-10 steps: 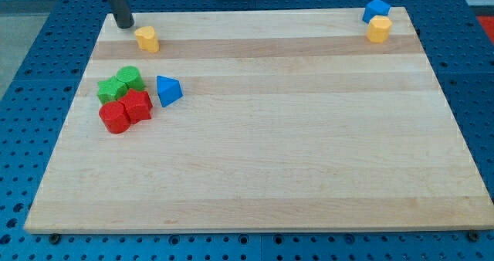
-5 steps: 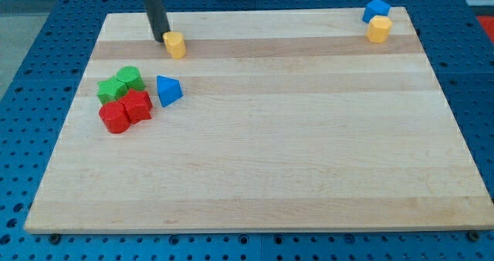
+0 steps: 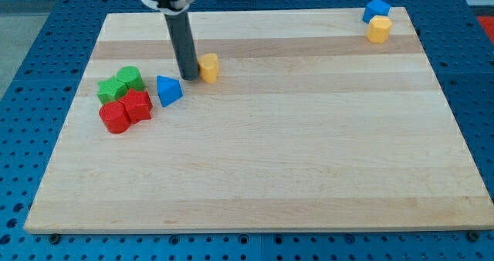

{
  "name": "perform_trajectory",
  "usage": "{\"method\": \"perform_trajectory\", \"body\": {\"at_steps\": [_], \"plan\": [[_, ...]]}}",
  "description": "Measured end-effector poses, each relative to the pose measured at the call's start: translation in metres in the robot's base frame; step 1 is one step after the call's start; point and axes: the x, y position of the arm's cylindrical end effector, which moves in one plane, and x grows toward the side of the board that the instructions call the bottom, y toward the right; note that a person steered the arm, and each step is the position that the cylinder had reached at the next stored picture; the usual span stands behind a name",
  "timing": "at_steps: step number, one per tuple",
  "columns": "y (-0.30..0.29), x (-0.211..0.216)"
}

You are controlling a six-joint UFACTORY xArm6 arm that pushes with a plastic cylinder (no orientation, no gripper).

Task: Place the yellow heart below the yellow hexagon

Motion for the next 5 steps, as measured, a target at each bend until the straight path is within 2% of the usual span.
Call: {"method": "perform_trajectory", "body": {"at_steps": [1,4,5], "plan": [[0.028,0.016],[-0.002,-0.008],[0.026,-0.008]]}}
